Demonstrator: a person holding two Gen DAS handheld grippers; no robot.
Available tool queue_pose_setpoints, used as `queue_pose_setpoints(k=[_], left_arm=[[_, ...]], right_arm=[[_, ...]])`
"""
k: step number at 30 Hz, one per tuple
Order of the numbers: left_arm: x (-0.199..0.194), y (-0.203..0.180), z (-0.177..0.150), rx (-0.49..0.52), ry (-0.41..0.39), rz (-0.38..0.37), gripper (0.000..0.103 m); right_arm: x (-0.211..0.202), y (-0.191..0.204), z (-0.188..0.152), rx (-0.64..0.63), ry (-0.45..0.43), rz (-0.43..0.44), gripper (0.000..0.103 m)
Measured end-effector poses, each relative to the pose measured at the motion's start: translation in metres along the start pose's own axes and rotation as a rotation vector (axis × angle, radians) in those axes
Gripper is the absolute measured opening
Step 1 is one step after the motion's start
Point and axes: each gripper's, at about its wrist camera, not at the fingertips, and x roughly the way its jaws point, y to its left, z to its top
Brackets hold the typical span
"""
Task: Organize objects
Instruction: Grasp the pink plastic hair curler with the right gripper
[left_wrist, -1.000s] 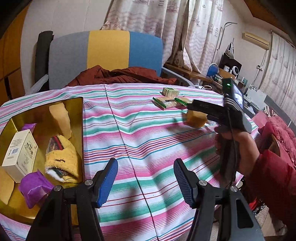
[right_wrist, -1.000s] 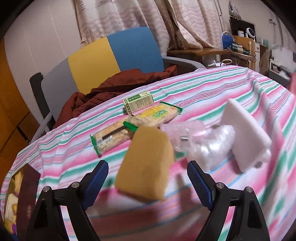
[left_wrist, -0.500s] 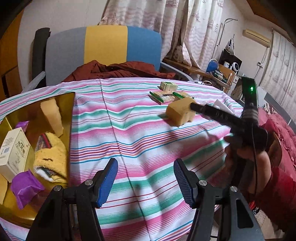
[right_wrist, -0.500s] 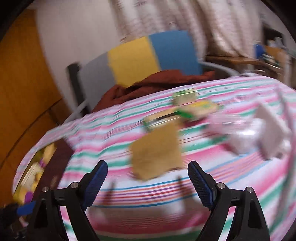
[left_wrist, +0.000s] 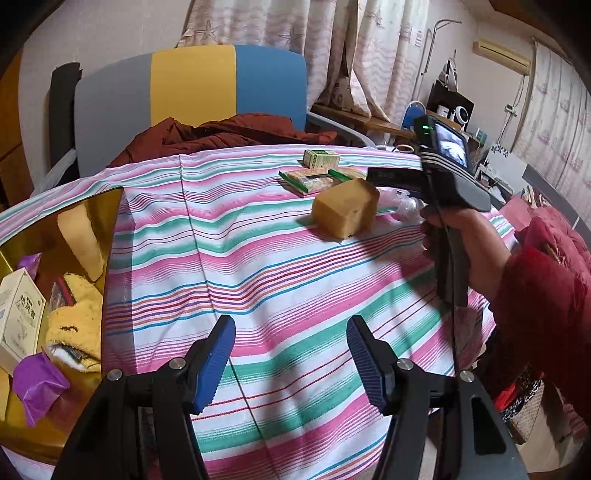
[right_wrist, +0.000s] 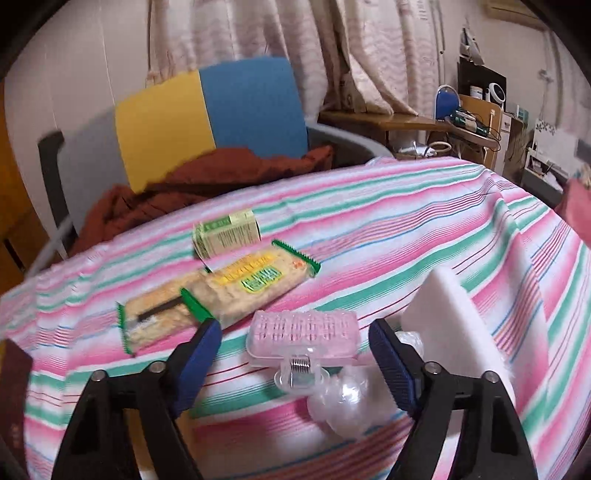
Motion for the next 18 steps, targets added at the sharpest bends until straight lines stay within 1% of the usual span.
queue_pose_setpoints(k=[2,6,8,9,13,16,18], left_arm=[[0.003,0.000,0.002,0.000,0.006,0.000,0.064],[0.011,-0.004,0.010,0.006,0.009,-0.009,0.064],[0.018,-0.005,0.019,0.014,0.007,-0.011,0.064],[0.020,-0.006,0.022,0.017,0.005,-0.013,0.064],[0.037,-0.013,0.039,0.051,0.001,-0.002,0.064],[0.046,-0.018,0.048,0.076,0.001,0.000,0.064],[0.049,-0.020,0.052,0.069,0.002,-0.009,0.064]], right_arm=[[0.009,0.004,0.000,-0.017,0.026,-0.020,0.081],[0.017,0.004,0.000,-0.024,0.053,-0.019,0.081],[0.015,-0.001,-0.001,-0.015,0.044,0.009,0.069],[0.012,-0.002,-0.003,-0.016,0.040,0.016,0.066],[0.003,-0.007,-0.012,-0.025,0.034,0.055,0.066],[-0.010,-0.012,-0.021,-0.018,0.014,0.116,0.066],[-0.023,-0.021,-0.029,0.024,-0.019,0.219,0.066]])
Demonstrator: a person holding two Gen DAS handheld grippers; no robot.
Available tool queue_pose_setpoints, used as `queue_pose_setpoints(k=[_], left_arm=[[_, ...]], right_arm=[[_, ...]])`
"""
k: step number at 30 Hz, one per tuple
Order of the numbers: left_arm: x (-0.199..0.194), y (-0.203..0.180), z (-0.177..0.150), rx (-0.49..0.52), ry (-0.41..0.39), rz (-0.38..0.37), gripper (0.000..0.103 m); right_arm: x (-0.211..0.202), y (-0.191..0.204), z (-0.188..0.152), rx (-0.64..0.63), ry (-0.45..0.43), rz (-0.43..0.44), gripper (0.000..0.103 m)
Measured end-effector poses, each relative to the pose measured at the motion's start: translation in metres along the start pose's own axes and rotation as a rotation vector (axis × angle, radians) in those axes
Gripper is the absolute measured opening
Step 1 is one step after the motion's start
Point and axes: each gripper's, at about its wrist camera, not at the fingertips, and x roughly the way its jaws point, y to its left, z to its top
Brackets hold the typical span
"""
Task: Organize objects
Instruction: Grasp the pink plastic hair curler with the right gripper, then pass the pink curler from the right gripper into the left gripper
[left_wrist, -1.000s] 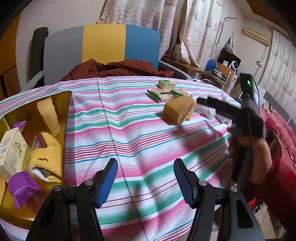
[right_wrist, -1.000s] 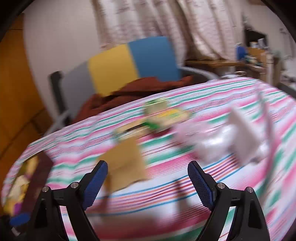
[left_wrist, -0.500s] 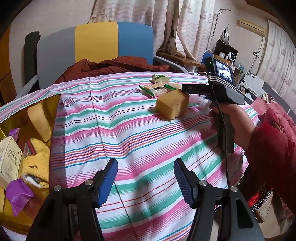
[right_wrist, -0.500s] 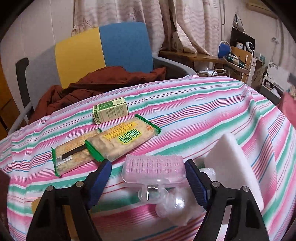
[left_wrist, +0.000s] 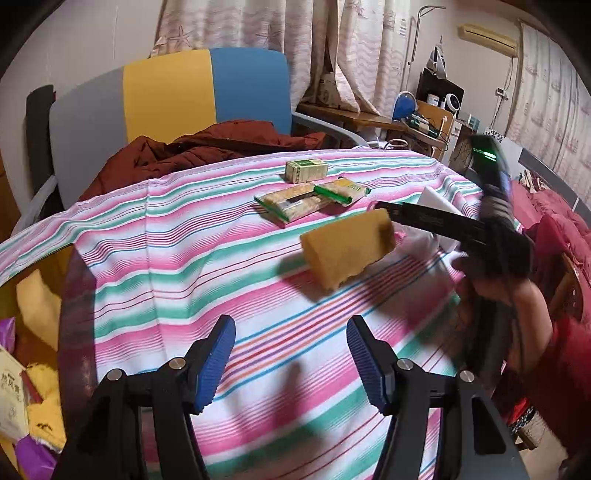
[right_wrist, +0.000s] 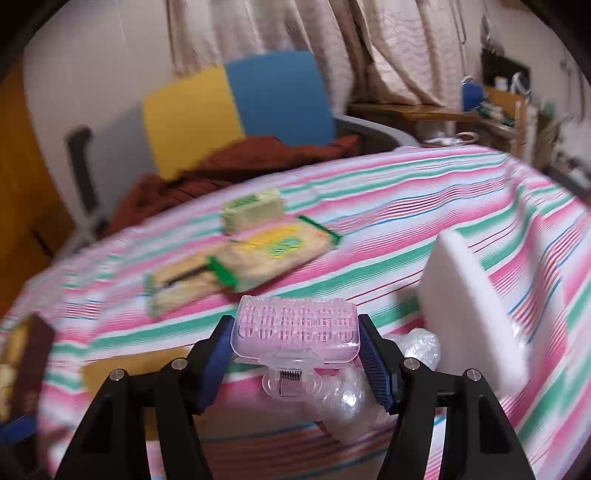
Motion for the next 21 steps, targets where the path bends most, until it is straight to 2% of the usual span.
queue_pose_setpoints(k=[4,6,9,12,17,21], left_arm=[[0.004,-0.004,0.000,-0.020,0.008,-0.036,0.064],[0.008,-0.006,-0.004,-0.022,0.025,-0.041,0.064],[0.012,-0.007,-0.010,-0.042,0.047,-0.061,0.064],[0.014,-0.006,-0.016,-0.070,0.056,-0.066,0.064],[0.011,0.001,-0.023,-0.104,0.058,-0.055,0.064],[-0.002,0.015,-0.027,-0.157,0.005,-0.026,0.064]], right_arm=[[-0.025,-0.024,-0.010,0.165,-0.057,0.126,0.065],[-0.035,-0.039,-0.017,0.284,-0.076,0.221,0.065],[-0.041,-0.057,-0.028,0.466,-0.068,0.380,0.065],[-0.044,-0.058,-0.039,0.564,-0.043,0.488,0.065],[-0.050,-0.030,-0.051,0.522,0.004,0.546,0.065],[-0.058,0.007,-0.048,0.369,0.019,0.524,0.065]])
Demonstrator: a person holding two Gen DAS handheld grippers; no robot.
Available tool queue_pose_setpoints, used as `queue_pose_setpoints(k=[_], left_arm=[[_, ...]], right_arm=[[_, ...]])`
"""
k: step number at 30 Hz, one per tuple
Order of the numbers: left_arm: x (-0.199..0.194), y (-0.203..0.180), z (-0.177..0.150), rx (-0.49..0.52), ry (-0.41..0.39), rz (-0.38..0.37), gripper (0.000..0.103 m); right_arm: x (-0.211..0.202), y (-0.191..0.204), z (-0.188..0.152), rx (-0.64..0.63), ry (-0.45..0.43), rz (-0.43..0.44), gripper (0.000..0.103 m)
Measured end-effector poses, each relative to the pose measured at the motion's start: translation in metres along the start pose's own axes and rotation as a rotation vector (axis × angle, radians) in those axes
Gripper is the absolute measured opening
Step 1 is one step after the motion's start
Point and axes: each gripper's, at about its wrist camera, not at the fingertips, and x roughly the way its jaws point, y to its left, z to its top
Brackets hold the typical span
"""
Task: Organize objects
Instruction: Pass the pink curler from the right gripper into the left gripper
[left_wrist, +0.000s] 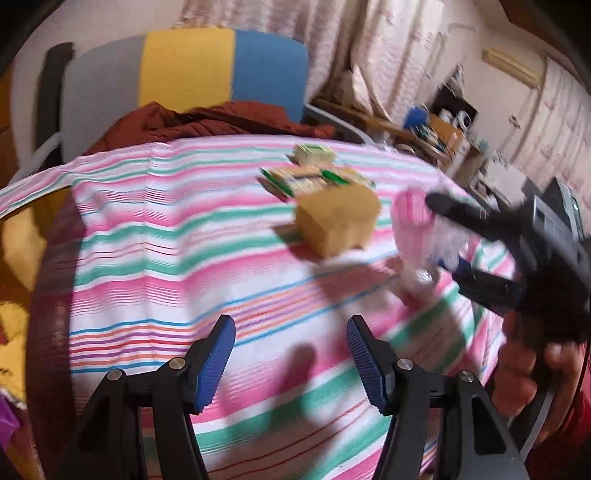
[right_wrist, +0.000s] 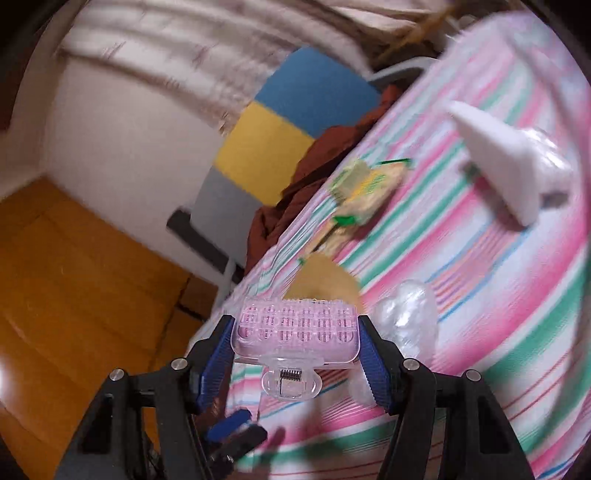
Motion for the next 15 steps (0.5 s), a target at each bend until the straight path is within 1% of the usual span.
queue_pose_setpoints(k=[1,3,4,6,7,8,9,10,12,15], left_arm=[[-0.003,0.006,0.001,-0.021,-0.012,0.018,0.064],[-0.011,0.022,-0.001,-0.093,-0.039,0.083,0.064],[-0.015,0.033,-0.002,-0.148,-0.051,0.105,0.064],[-0.020,0.046,-0.004,-0.211,-0.057,0.105,0.066],[-0.020,0.050,-0.004,-0.224,-0.055,0.099,0.067],[-0.020,0.051,-0.004,-0.226,-0.051,0.086,0.068],[-0.019,0.049,-0.003,-0.217,-0.049,0.090,0.069],[-0.020,0.045,-0.002,-0.199,-0.052,0.094,0.069],[-0.019,0.036,-0.001,-0.156,-0.057,0.072,0.070],[-0.017,0.016,-0.001,-0.079,-0.058,0.029,0.070]], right_arm=[[0.004,0.008,-0.003,-0.046,0.013,-0.017,0.065],[0.016,0.028,-0.012,-0.172,0.056,-0.076,0.066],[0.024,0.038,-0.019,-0.239,0.079,-0.106,0.066],[0.034,0.050,-0.032,-0.340,0.111,-0.146,0.066],[0.036,0.051,-0.039,-0.370,0.122,-0.158,0.067],[0.040,0.054,-0.044,-0.394,0.126,-0.187,0.067],[0.039,0.052,-0.047,-0.410,0.126,-0.210,0.072],[0.039,0.051,-0.048,-0.430,0.127,-0.228,0.075],[0.029,0.056,-0.048,-0.465,0.094,-0.225,0.076],[-0.005,0.064,-0.044,-0.515,-0.061,-0.247,0.085]])
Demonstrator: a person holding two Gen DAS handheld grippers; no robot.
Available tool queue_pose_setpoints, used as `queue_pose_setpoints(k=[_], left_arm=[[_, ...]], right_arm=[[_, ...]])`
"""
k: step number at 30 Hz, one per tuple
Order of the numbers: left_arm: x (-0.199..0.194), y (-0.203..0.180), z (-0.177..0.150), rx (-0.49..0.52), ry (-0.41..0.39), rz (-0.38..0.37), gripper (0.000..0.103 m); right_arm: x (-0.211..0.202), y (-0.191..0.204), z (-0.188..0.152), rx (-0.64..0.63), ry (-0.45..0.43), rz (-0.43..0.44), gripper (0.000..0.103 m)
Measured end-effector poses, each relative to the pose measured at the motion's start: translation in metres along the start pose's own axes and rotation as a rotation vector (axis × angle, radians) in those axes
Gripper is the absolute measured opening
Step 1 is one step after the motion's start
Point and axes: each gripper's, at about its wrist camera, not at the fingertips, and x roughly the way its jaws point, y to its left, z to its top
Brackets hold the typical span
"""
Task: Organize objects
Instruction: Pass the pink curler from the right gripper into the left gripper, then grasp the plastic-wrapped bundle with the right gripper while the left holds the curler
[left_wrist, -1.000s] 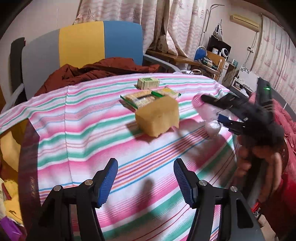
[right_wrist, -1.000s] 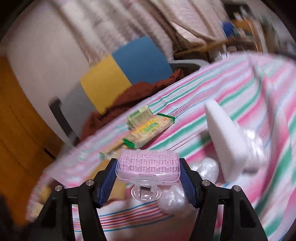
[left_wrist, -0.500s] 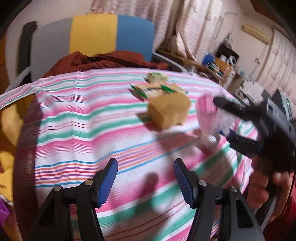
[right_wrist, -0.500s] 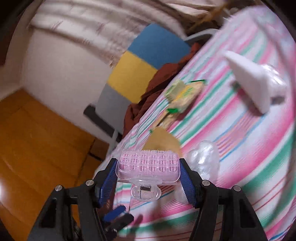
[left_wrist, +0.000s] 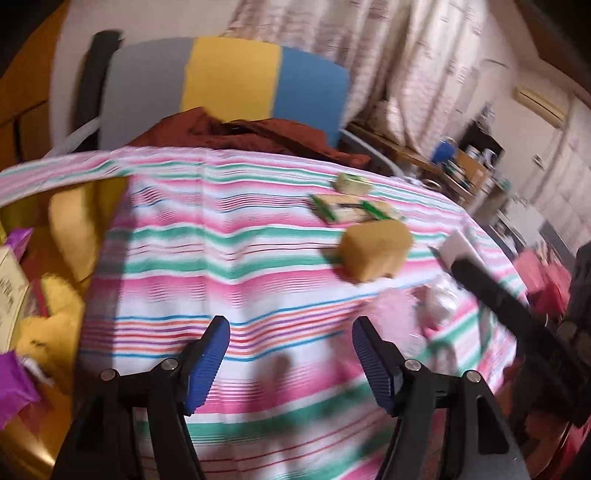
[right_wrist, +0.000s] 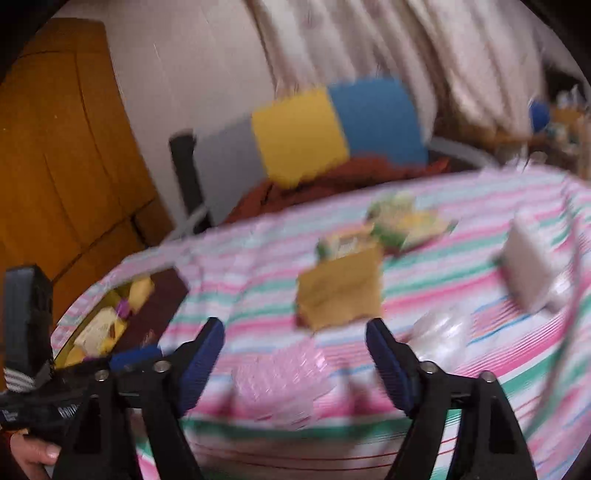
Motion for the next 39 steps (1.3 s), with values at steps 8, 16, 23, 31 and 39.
queue_pose_setpoints(k=[8,16,23,31,39], left_arm=[[0.012,-0.046,-0.001,0.256,0.014,-0.057,0.075],[0.037,-0.064,0.000,0.403,0.055,-0.067,0.075],[0.054,-0.066,0.005,0.384,0.071,-0.149,0.075],[0.044,-0.068,-0.005,0.400,0.054,-0.230,0.080],[0.059,-0.065,-0.006,0.385,0.074,-0.241,0.073]], right_arm=[[0.008,-0.069,-0.013,0.255,0.099,-0.294,0.077],[0.041,-0.077,-0.013,0.217,0.122,-0.320,0.036],[0.037,-0.074,-0.017,0.239,0.076,-0.313,0.036],[0.037,-0.075,-0.018,0.245,0.068,-0.294,0.036],[0.037,-0.074,-0.018,0.235,0.070,-0.301,0.037]])
